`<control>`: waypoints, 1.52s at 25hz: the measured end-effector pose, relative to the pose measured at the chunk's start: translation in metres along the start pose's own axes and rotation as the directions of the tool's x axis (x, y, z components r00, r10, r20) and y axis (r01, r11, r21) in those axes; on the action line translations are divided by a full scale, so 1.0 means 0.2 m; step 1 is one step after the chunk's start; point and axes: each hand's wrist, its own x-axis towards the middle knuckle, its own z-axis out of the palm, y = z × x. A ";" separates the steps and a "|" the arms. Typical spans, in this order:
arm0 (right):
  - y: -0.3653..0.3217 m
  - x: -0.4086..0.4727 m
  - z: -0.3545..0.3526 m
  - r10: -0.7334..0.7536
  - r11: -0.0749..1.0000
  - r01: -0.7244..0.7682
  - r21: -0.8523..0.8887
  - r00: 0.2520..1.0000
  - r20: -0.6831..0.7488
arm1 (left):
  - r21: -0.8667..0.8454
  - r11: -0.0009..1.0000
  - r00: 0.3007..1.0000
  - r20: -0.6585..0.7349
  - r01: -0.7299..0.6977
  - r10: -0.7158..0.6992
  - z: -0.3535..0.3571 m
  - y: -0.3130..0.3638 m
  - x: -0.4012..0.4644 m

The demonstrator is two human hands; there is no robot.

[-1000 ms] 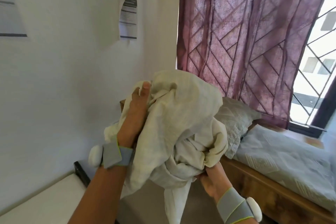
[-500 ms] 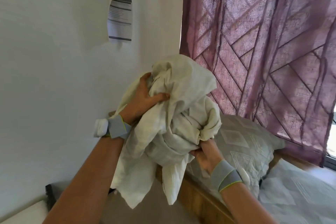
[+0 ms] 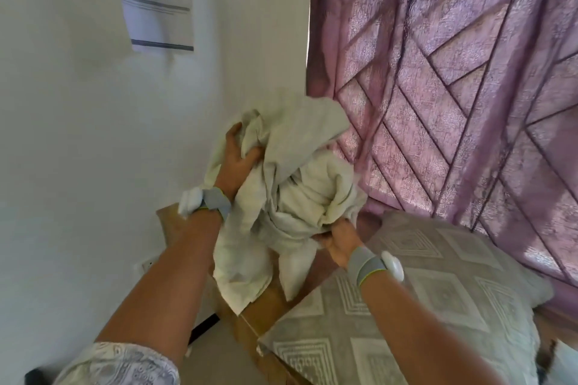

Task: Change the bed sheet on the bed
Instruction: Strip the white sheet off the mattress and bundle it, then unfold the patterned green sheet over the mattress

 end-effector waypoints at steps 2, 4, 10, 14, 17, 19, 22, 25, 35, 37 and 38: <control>0.18 0.07 -0.08 0.192 0.964 -0.207 -0.166 0.976 -0.103 | 0.003 0.975 0.975 0.006 0.222 -0.222 0.12 -0.25 -0.01; 0.30 0.12 -0.15 0.311 0.906 -0.349 -0.240 0.933 -0.182 | 0.075 0.937 0.932 0.100 0.341 -0.347 0.26 -0.52 -0.06; 0.29 0.18 -0.15 0.196 0.903 -0.271 -0.334 0.951 -0.240 | 0.433 0.848 0.881 0.210 0.305 -0.424 0.49 -0.86 -0.15; 0.34 0.20 -0.17 -0.049 0.785 -0.157 -0.599 0.949 -0.312 | 0.405 0.845 0.877 0.177 0.349 -0.447 0.50 -0.98 -0.02; 0.37 0.22 -0.21 -0.144 0.664 -0.041 -0.746 0.973 -0.182 | 0.432 0.817 0.881 0.098 0.381 -0.463 0.51 -1.04 0.01; 0.37 0.23 -0.21 -0.090 0.595 -0.051 -0.802 0.987 -0.130 | 0.480 0.777 0.875 0.040 0.407 -0.483 0.51 -1.06 0.03; 0.33 0.23 -0.21 -0.043 0.641 -0.081 -0.764 0.989 -0.142 | 0.588 0.702 0.852 0.042 0.402 -0.523 0.51 -1.02 0.06; 0.26 0.22 -0.24 -0.059 0.681 -0.086 -0.727 0.983 -0.171 | 0.579 0.711 0.855 0.044 0.400 -0.517 0.50 -0.92 0.05; -0.05 -0.47 -0.64 -0.299 0.945 0.248 -0.213 0.919 -0.259 | 0.184 0.981 0.978 0.206 -0.057 0.018 0.94 -0.25 -0.35; -0.06 -0.74 -0.87 -0.363 0.925 0.289 -0.247 0.864 -0.348 | 0.037 0.999 0.938 0.347 -0.022 0.008 1.17 -0.09 -0.54; -0.07 -0.89 -0.99 -0.396 0.912 0.309 -0.268 0.832 -0.388 | -0.027 1.000 0.901 0.434 0.008 0.004 1.28 -0.01 -0.64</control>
